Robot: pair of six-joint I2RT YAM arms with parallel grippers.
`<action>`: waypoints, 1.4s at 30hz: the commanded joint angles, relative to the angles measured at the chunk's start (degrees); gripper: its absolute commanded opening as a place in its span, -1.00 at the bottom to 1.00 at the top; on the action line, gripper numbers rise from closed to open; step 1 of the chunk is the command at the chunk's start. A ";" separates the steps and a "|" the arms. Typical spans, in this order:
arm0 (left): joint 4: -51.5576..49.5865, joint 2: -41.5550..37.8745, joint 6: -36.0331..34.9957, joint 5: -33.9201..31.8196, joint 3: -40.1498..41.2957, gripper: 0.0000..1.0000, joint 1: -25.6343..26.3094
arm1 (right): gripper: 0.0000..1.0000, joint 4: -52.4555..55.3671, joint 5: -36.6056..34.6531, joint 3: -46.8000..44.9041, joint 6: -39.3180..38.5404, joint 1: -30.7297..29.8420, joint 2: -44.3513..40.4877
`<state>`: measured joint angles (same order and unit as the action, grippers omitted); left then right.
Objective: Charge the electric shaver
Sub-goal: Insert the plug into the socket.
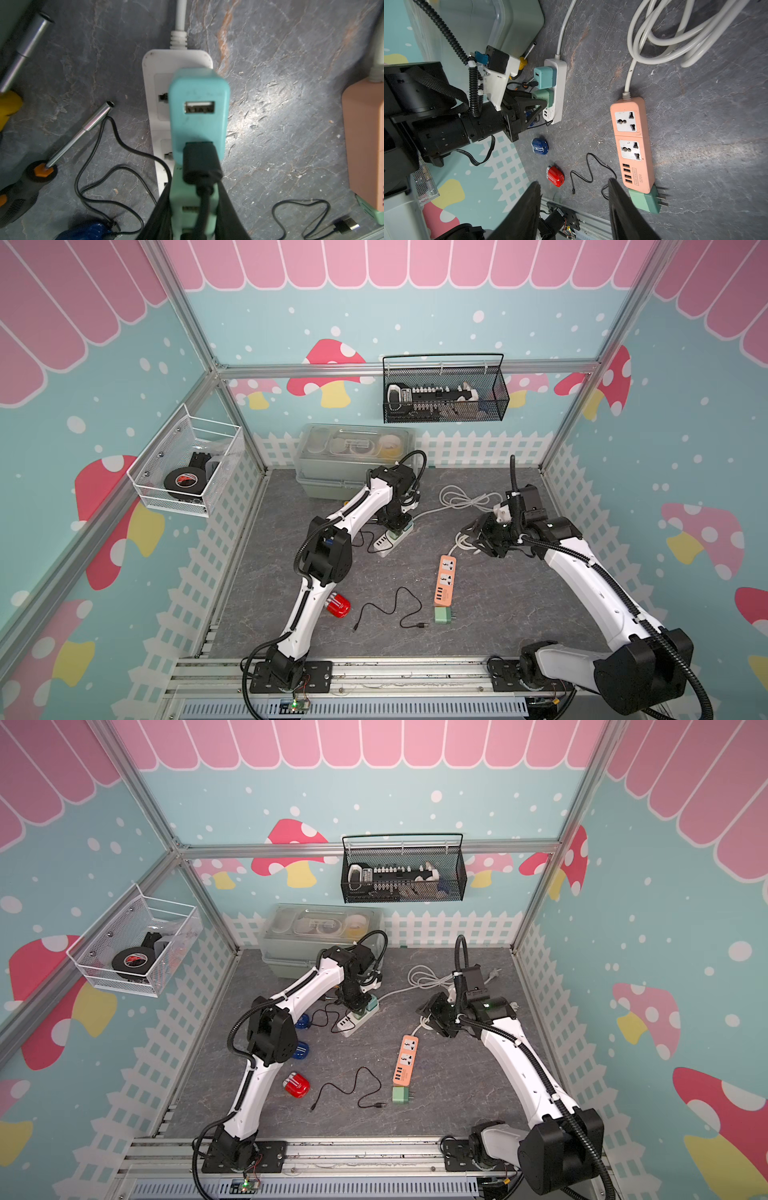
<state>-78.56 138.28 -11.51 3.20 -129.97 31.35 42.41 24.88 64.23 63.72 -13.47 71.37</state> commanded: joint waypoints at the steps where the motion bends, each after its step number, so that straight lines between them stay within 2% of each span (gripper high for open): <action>1: 3.84 12.32 1.57 -6.99 5.27 -1.00 0.13 | 0.04 0.09 -0.77 0.79 0.15 0.29 0.90; 5: 3.86 11.62 2.19 -7.71 7.49 -1.00 0.73 | 0.04 0.06 -0.63 0.87 0.02 0.25 1.35; 10: 2.75 11.56 4.19 -1.30 7.30 -1.00 0.85 | 0.03 -0.30 -0.18 1.83 -0.49 0.38 2.69; 15: 1.96 8.64 5.37 5.50 11.34 -1.00 1.90 | 0.03 -0.48 0.03 3.01 -0.79 0.55 3.59; 21: 1.25 5.37 7.27 11.93 13.44 -1.00 6.18 | 0.03 -1.67 0.52 2.96 -0.49 1.08 3.86; 23: 0.72 3.79 7.73 11.31 15.00 -1.00 7.62 | 0.03 -2.01 0.59 2.93 -0.42 1.15 3.77; 25: -0.24 2.33 8.19 13.53 16.25 -1.00 8.02 | 0.03 -2.07 0.60 2.86 -0.35 1.25 3.64; 31: -0.92 -1.63 10.51 11.54 20.71 -1.00 9.42 | 0.03 -2.90 1.12 2.05 -0.14 1.89 2.97; 34: -2.04 -0.26 10.60 8.03 19.91 -1.00 10.08 | 0.03 -3.23 1.35 1.96 0.00 1.87 3.13; 38: -2.27 2.39 11.03 6.54 16.42 -1.00 10.12 | 0.03 -3.39 1.61 2.00 -0.07 1.96 3.30; 40: -2.21 2.19 11.46 5.42 14.77 -0.74 10.28 | 0.05 -3.30 1.33 2.13 -0.35 1.88 3.02; 42: -1.82 0.93 11.80 4.66 13.81 -0.57 10.68 | 0.07 -3.16 0.90 2.10 -0.62 1.92 2.51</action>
<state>-76.69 132.20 -1.61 7.94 -119.17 40.16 39.40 25.98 65.67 63.64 -11.68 74.83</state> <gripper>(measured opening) 0.254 0.529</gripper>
